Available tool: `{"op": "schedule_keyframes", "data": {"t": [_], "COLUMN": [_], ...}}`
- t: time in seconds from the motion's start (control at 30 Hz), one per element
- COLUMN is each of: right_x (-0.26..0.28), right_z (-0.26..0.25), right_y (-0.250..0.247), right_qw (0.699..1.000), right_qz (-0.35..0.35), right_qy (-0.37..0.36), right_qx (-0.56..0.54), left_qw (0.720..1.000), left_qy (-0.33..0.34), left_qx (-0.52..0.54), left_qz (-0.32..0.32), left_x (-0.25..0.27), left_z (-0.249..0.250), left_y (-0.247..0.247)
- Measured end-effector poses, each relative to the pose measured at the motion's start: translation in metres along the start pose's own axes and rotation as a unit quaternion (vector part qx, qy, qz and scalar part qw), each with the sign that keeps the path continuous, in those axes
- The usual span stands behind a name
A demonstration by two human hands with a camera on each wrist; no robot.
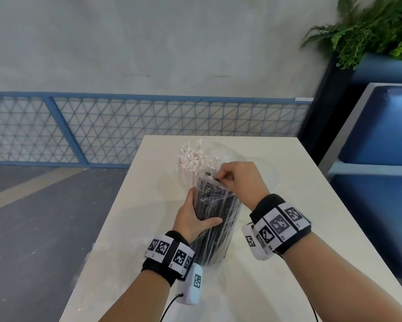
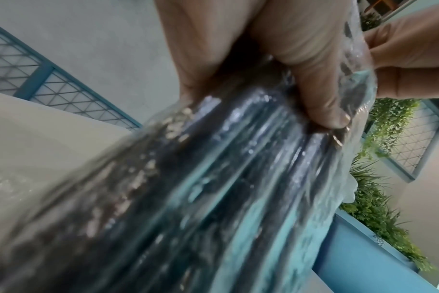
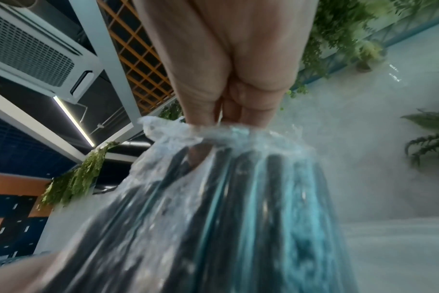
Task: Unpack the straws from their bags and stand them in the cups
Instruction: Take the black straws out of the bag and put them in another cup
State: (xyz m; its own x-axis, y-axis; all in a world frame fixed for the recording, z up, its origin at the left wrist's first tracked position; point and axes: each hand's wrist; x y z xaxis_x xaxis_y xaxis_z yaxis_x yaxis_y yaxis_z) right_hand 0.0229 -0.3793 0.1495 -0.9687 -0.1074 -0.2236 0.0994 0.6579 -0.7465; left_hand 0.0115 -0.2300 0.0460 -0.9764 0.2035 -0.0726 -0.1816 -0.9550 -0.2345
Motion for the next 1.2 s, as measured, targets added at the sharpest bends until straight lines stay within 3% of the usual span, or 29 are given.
{"op": "schedule_keyframes", "data": {"t": [0.17, 0.43, 0.6, 0.8, 1.0, 1.2], "right_x": [-0.010, -0.017, 0.007, 0.032, 0.022, 0.023], "right_z": [0.003, -0.004, -0.001, 0.022, 0.015, 0.003], "right_y": [-0.017, -0.046, -0.032, -0.006, -0.006, 0.009], "right_qw": [0.999, 0.991, 0.964, 0.991, 0.989, 0.966], "right_qz": [0.019, 0.104, 0.228, 0.109, 0.117, 0.150], "right_qy": [-0.002, -0.047, -0.099, 0.024, 0.087, 0.177], "right_qx": [-0.028, -0.064, -0.097, -0.069, -0.038, -0.112], "left_qw": [1.000, 0.999, 0.998, 0.998, 0.999, 1.000], "left_qy": [-0.003, -0.006, 0.000, 0.019, 0.025, 0.015], "left_qx": [0.018, 0.047, 0.058, 0.060, 0.043, 0.017], "left_qz": [-0.001, 0.005, 0.015, 0.010, -0.015, -0.017], "left_x": [-0.004, -0.003, -0.002, 0.002, 0.003, 0.004], "left_z": [0.000, -0.008, -0.008, -0.003, 0.009, 0.012], "left_y": [0.007, 0.011, 0.012, 0.011, 0.007, 0.012]}}
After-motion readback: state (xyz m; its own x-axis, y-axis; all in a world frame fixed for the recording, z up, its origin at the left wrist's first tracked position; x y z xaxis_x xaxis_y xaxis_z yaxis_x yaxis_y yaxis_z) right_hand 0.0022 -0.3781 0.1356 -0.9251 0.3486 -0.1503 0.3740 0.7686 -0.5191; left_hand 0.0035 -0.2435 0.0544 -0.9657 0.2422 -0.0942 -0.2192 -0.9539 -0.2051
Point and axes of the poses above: each hand's wrist, its own x-axis away from the middle knuckle, its own y-axis out of the palm, z = x × y, and after that the axes turned 1 degree about y, right-handed
